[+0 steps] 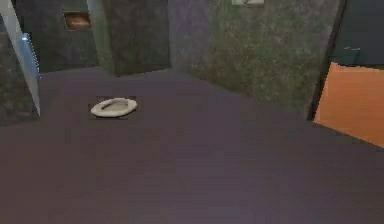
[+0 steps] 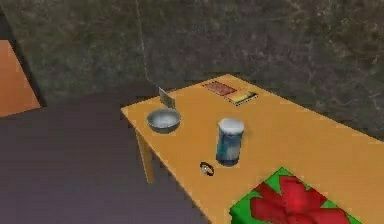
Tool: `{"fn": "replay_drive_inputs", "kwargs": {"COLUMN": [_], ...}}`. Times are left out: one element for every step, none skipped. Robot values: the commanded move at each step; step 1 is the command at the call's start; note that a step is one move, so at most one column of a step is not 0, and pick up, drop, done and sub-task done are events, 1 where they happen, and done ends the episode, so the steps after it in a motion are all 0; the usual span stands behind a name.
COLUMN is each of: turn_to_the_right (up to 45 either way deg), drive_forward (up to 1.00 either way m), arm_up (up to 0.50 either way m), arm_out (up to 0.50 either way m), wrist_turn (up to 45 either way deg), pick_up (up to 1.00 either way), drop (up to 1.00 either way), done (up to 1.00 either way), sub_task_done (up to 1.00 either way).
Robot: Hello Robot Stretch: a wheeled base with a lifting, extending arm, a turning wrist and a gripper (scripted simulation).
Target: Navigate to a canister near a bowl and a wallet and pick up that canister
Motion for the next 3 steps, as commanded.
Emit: {"fn": "replay_drive_inputs", "kwargs": {"turn_to_the_right": [-36.0,0.0,-45.0], "drive_forward": [0.00,0.25,0.00], "arm_up": [0.00,0.00,0.00], "arm_out": [0.00,0.00,0.00], "wrist_turn": [0.0,0.0,0.0], "pick_up": [0.00,0.00,0.00], "drop": [0.00,0.00,0.00], "done": [0.00,0.00,0.00], "sub_task_done": [0.00,0.00,0.00]}}
